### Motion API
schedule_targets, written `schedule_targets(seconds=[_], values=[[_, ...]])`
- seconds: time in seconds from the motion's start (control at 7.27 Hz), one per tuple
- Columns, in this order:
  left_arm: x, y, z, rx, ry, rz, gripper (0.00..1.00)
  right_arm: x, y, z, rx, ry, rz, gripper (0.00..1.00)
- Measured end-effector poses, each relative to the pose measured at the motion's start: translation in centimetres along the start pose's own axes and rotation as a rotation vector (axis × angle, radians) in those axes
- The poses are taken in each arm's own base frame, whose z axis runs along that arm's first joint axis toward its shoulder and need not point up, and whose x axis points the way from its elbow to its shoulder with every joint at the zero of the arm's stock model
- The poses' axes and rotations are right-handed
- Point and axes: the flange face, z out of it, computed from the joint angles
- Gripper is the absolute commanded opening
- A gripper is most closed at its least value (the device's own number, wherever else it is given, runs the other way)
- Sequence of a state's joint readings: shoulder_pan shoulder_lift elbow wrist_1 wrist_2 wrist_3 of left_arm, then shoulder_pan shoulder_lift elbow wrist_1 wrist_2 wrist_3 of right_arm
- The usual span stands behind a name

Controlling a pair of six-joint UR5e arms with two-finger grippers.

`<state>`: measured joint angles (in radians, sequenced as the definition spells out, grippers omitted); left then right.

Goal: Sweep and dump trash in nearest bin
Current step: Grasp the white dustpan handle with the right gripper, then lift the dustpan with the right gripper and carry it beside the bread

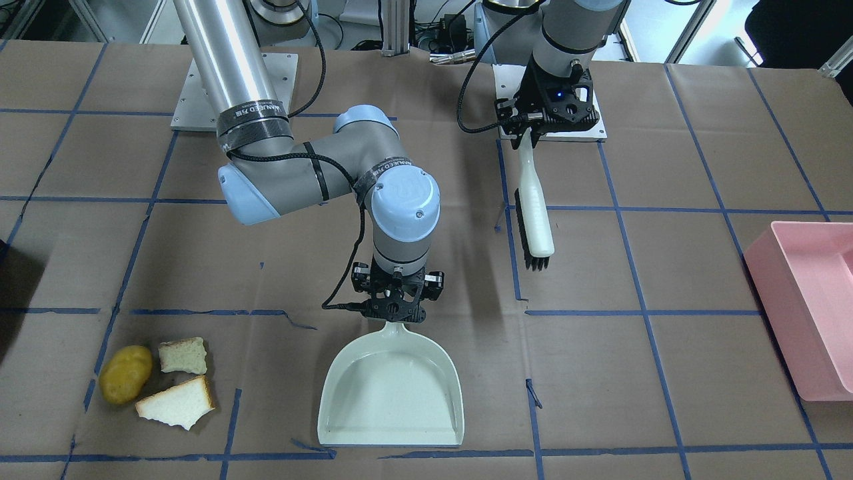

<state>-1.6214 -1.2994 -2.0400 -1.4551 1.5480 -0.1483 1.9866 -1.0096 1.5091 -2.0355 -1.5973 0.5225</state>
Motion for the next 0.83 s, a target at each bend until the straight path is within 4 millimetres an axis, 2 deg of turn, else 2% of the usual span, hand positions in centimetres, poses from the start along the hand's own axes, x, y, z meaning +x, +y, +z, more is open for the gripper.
schedule_targets(seconds=[0.55, 0.83], values=[[-0.01, -0.05, 0.06, -0.001, -0.001, -0.001, 0.00, 0.10, -0.33, -0.33, 0.006, -0.002, -0.004, 0.05], [0.00, -0.11, 0.12, -0.002, -0.002, -0.001, 0.00, 0.25, -0.47, -0.67, 0.011, -0.006, -0.003, 0.02]])
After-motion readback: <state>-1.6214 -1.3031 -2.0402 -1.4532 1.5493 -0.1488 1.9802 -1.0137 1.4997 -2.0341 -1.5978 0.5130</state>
